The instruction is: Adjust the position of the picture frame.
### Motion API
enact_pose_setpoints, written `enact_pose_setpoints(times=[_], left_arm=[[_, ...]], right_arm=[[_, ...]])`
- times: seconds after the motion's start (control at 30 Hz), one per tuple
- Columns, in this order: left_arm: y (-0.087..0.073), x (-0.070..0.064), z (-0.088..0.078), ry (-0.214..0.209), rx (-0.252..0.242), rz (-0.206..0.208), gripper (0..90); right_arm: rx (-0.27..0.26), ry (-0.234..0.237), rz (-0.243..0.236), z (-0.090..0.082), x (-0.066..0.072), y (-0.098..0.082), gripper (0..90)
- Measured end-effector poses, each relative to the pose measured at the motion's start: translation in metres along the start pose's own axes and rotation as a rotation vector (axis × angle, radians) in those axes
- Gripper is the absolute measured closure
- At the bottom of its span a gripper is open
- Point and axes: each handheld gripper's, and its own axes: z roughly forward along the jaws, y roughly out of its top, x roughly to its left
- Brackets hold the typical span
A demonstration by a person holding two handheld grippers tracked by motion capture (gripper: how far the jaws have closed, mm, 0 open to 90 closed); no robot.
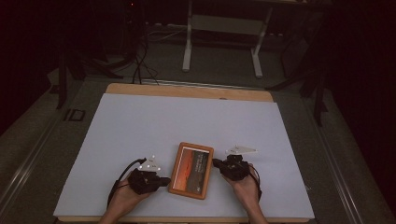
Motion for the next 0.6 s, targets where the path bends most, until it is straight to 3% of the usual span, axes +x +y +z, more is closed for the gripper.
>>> enact_pose_setpoints(times=[0.37,0.6], left_arm=[[0.004,-0.007,0.005,-0.025,-0.024,-0.007,89.4],[0.007,-0.009,0.005,-0.036,-0.041,-0.005,89.1]], right_arm=[[0.015,-0.018,-0.003,0.008,-0.009,0.016,90.0],[0.030,-0.002,0.024,0.009,-0.018,0.014,90.0]])
